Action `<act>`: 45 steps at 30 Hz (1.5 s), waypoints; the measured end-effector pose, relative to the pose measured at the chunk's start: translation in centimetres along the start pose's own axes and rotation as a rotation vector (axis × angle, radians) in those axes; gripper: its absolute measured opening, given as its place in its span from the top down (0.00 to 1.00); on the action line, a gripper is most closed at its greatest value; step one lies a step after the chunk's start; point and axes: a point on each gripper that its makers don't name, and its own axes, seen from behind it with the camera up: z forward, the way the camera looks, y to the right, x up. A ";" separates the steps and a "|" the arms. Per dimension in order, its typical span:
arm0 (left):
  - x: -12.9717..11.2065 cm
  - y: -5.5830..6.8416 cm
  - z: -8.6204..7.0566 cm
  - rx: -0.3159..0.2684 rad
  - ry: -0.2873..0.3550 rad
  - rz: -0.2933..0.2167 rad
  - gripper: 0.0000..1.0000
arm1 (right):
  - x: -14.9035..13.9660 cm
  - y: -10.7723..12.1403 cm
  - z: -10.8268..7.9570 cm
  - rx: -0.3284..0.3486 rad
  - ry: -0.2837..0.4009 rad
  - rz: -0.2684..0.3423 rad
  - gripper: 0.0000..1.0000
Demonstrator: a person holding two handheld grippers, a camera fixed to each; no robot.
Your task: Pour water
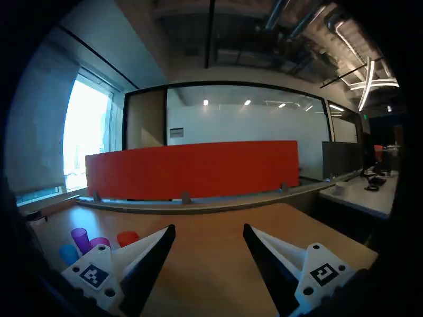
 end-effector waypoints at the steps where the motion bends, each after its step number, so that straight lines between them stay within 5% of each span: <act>1: -0.1 0.0 0.0 -0.001 0.000 0.000 0.01 | 0.0 -0.1 0.0 0.001 0.000 0.000 0.01; 45: -1.6 -0.2 0.6 -0.007 -0.041 -0.005 0.00 | 0.5 0.3 -0.9 0.006 0.028 -0.033 0.00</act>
